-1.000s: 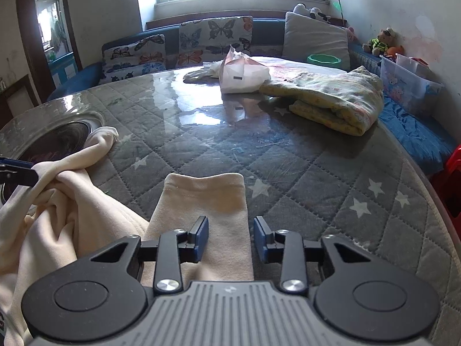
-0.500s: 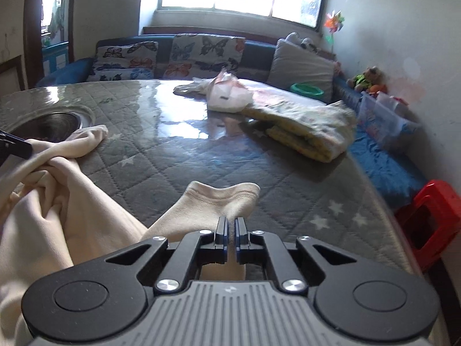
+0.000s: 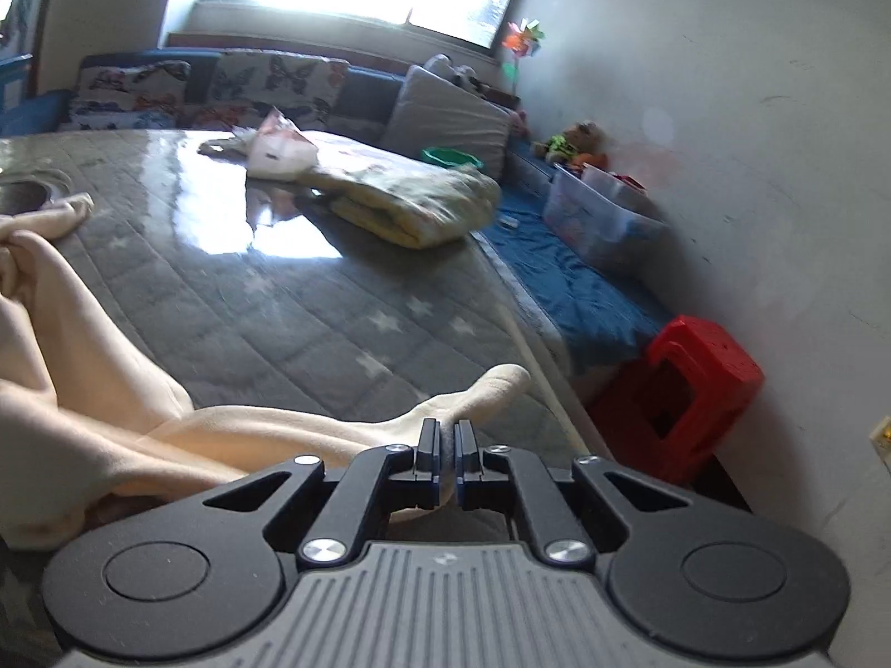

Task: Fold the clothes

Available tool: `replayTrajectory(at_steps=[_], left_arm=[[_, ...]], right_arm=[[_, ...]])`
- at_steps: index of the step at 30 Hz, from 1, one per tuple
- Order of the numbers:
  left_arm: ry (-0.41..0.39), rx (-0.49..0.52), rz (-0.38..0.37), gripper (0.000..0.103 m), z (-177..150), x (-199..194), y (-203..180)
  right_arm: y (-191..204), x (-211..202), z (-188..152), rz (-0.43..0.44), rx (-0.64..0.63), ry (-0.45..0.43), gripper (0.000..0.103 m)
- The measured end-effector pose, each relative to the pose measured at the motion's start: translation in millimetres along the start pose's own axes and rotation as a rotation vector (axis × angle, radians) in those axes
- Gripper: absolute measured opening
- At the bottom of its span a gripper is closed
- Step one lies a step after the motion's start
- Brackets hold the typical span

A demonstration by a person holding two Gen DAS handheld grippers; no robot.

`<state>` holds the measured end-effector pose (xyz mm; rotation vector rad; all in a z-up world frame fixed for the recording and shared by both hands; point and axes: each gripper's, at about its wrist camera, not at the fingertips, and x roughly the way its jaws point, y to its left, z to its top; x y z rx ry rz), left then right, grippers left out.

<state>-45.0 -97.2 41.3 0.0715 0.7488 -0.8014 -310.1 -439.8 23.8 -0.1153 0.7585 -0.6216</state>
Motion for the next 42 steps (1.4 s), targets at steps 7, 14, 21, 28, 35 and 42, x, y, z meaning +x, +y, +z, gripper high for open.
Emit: replayTrajectory(at_steps=[7, 14, 21, 28, 35, 42], left_arm=[[0.054, -0.026, -0.008, 0.059, 0, 23, -9], [0.074, -0.041, -0.035, 0.006, -11, 25, -7], [0.015, -0.073, 0.007, 0.003, -15, -11, 10], [0.011, -0.105, 0.049, 0.007, -8, -16, 19], [0.054, -0.126, 0.006, 0.067, -4, 22, 13], [0.105, -0.148, -0.060, 0.007, -13, 42, 17]], right_arm=[[-11, -14, -13, -0.043, 0.022, 0.011, 0.012], [1, -34, 12, 0.048, 0.013, -0.081, 0.036], [38, -20, 36, 0.282, 0.016, -0.078, 0.040], [70, 0, 47, 0.363, -0.026, -0.048, 0.045], [75, 10, 47, 0.425, 0.018, 0.003, 0.045], [82, 15, 49, 0.438, -0.016, 0.021, 0.045]])
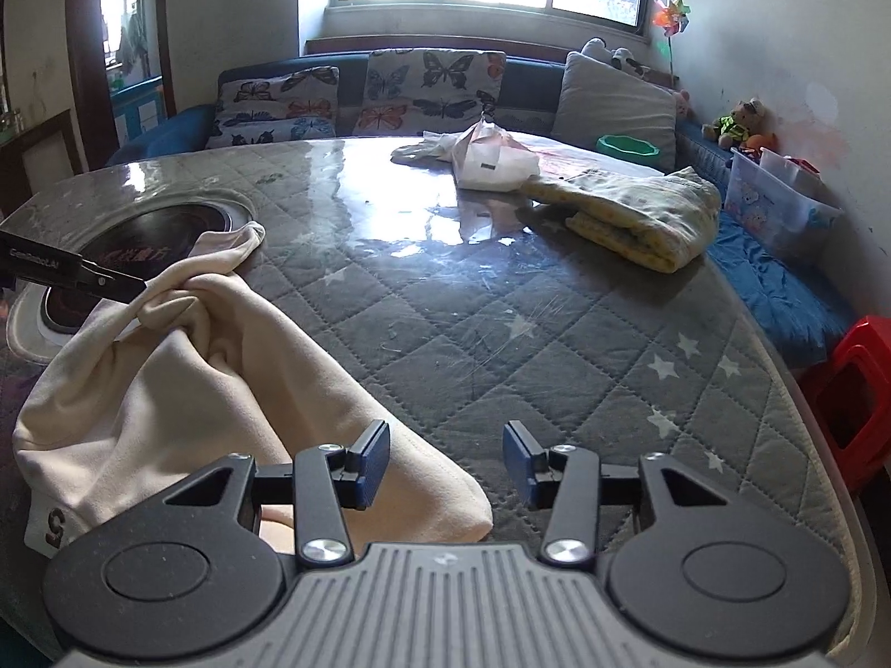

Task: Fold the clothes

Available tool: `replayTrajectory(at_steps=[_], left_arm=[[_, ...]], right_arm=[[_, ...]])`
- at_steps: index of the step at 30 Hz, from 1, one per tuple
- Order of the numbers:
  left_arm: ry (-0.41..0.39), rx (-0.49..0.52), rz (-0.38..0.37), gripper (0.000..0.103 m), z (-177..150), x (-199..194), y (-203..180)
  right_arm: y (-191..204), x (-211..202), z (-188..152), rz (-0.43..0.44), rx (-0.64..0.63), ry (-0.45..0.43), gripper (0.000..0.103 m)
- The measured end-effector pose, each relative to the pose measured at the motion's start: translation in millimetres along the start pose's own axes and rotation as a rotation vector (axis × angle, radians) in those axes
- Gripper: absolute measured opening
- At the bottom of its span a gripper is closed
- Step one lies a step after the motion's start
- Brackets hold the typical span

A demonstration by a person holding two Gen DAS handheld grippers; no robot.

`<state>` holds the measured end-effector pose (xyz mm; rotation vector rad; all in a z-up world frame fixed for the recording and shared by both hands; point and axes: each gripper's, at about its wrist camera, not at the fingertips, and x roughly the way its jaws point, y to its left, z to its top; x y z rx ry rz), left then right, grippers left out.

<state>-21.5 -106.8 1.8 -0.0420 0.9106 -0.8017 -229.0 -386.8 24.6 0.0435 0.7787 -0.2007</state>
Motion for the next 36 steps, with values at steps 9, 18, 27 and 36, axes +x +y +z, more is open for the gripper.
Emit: replayTrajectory(at_steps=[9, 18, 27, 36], left_arm=[[-0.119, 0.016, 0.169, 0.005, -25, -73, 19], [-0.071, -0.064, 0.360, 0.006, -97, -160, 61], [-0.099, 0.011, 0.356, 0.038, -70, -175, 58], [-0.058, 0.177, 0.259, 0.043, -10, -71, 24]], right_arm=[[12, 5, -1, 0.025, -0.031, 0.011, 0.046], [15, -3, -5, 0.077, -0.017, -0.005, 0.048], [10, -12, -8, 0.134, 0.050, -0.005, 0.043], [16, 1, -5, 0.187, 0.047, 0.070, 0.030]])
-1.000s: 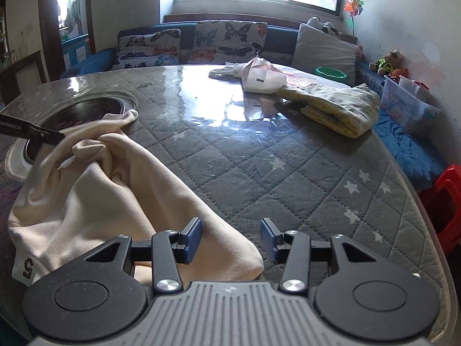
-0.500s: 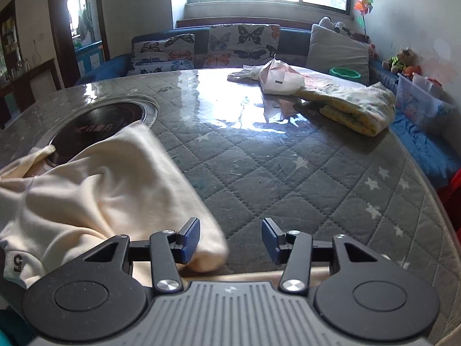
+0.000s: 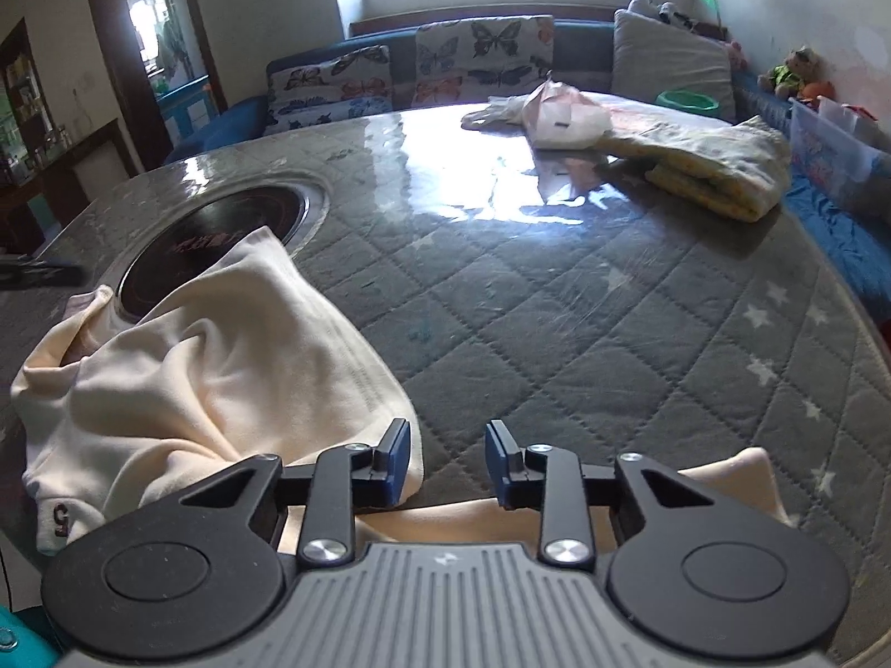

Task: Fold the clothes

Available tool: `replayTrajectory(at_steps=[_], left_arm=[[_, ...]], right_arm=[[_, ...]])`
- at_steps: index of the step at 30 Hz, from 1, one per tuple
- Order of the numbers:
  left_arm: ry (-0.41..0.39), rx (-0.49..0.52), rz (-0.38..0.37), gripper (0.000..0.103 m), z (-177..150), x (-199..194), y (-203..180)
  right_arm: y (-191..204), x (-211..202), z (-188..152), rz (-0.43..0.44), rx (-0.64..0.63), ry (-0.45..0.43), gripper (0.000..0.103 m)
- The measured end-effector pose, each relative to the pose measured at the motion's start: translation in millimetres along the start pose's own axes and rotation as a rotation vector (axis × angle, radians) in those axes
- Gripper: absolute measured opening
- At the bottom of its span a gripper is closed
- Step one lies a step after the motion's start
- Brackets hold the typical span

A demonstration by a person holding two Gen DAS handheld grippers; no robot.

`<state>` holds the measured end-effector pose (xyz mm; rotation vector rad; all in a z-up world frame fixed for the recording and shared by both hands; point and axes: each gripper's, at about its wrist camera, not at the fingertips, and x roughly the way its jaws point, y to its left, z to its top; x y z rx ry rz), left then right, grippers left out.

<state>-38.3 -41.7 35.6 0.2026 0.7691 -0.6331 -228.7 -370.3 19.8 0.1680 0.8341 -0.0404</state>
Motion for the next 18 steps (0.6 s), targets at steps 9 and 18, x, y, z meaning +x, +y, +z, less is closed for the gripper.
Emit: replayTrajectory(at_steps=[9, 18], left_arm=[[0.043, 0.013, -0.081, 0.053, 30, 58, -9], [0.075, 0.029, -0.113, 0.058, 41, 89, -17]], right_arm=[[4, -19, 0, 0.018, -0.074, 0.038, 0.031], [17, 4, -4, 0.041, -0.197, 0.100, 0.031]])
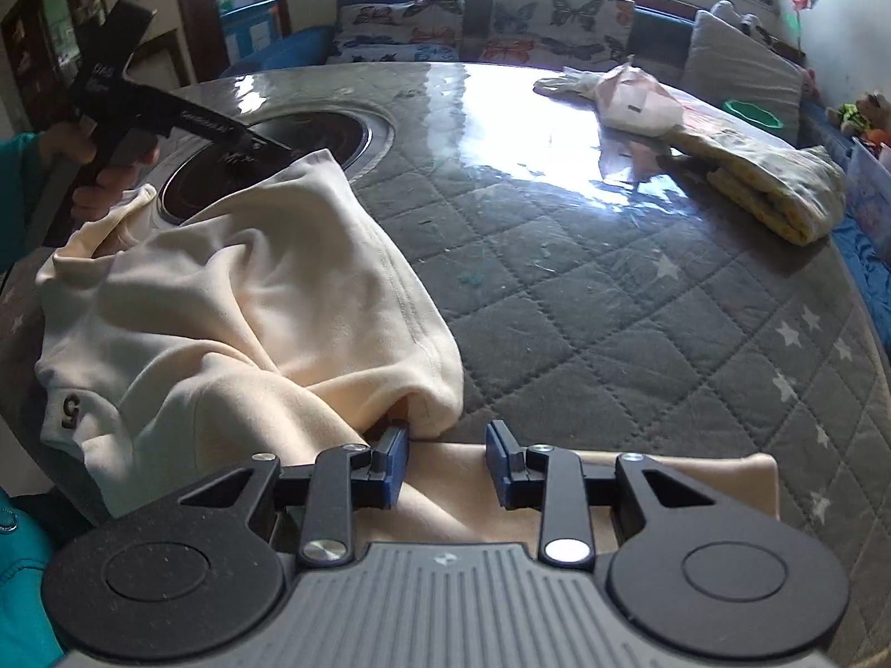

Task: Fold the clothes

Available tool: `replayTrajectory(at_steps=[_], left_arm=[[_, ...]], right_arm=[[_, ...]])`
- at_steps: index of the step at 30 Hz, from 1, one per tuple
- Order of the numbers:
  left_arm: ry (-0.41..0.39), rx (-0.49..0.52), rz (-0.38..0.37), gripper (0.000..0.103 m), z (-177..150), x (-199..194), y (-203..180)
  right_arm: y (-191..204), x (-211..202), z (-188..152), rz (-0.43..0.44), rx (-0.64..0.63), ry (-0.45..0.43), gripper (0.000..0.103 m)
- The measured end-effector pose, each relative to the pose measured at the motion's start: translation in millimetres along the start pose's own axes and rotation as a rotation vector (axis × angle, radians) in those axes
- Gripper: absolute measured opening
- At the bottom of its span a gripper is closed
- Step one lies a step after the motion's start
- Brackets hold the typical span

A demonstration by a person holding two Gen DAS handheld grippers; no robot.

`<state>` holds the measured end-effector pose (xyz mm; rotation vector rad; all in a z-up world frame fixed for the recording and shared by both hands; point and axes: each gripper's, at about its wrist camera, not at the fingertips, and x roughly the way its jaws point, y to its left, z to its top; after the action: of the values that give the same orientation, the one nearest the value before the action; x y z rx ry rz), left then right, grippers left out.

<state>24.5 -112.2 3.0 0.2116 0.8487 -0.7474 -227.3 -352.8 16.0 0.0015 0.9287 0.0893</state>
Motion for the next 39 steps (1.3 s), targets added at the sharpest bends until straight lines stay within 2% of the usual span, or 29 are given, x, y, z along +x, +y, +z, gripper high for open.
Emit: replayTrajectory(at_steps=[1, 3, 4, 6, 7, 8, 9, 10, 11, 17, 21, 22, 23, 24, 25, 27, 28, 29, 33, 39], left_arm=[[0.003, 0.002, 0.002, 0.058, 0, 1, 0], [0.008, 0.005, 0.006, 0.058, 0, 4, 0], [0.011, 0.006, 0.008, 0.058, 0, 6, -1], [0.016, 0.007, 0.014, 0.058, 0, 8, 1], [0.018, 0.006, 0.017, 0.058, 0, 9, 2], [0.020, 0.003, 0.021, 0.058, -1, 9, 4], [0.020, 0.001, 0.022, 0.058, 0, 9, 6], [0.021, -0.001, 0.024, 0.058, 0, 10, 7], [0.018, -0.002, 0.023, 0.058, 1, 10, 8], [0.016, -0.003, 0.015, 0.058, 5, 18, 6], [0.006, 0.009, 0.016, 0.058, 8, 24, 1], [0.003, 0.013, 0.014, 0.056, 7, 25, 0], [0.000, 0.018, 0.013, 0.056, 7, 25, -1], [-0.007, 0.031, 0.016, 0.052, 6, 25, -3], [-0.013, 0.045, 0.020, 0.039, 5, 25, -6], [-0.028, 0.072, 0.015, 0.022, 2, 25, -9], [-0.036, 0.077, 0.018, 0.011, 2, 24, -10], [-0.044, 0.082, 0.021, 0.009, 1, 23, -11], [-0.098, 0.056, 0.073, 0.007, -3, 6, -1], [-0.149, -0.080, 0.193, 0.007, -17, -36, 56]], right_arm=[[1, 4, 3, 0.007, -0.015, 0.003, 0.030], [6, 7, 11, -0.041, -0.086, -0.018, 0.015], [8, 9, 14, -0.067, -0.123, -0.030, 0.012], [12, 4, 22, -0.176, -0.180, -0.114, 0.012], [14, 1, 26, -0.232, -0.208, -0.158, 0.014], [14, -2, 29, -0.285, -0.217, -0.207, 0.024], [12, -4, 30, -0.329, -0.217, -0.225, 0.033], [9, -3, 31, -0.364, -0.216, -0.216, 0.047], [5, -1, 31, -0.398, -0.216, -0.203, 0.047], [-33, -4, 34, -0.256, 0.030, -0.149, 0.039], [-53, 6, 38, -0.105, 0.180, -0.111, 0.039], [-54, 11, 39, -0.093, 0.193, -0.091, 0.037], [-55, 17, 39, -0.085, 0.201, -0.069, 0.037], [-54, 24, 39, -0.080, 0.201, -0.051, 0.034], [-53, 31, 39, -0.076, 0.200, -0.033, 0.028], [-47, 36, 43, -0.078, 0.176, -0.032, 0.022], [-44, 38, 45, -0.079, 0.163, -0.033, 0.013], [-41, 39, 49, -0.077, 0.151, -0.036, 0.009], [-26, 48, 70, -0.071, 0.089, -0.058, 0.006], [2, 75, 121, -0.009, 0.011, -0.121, 0.005]])
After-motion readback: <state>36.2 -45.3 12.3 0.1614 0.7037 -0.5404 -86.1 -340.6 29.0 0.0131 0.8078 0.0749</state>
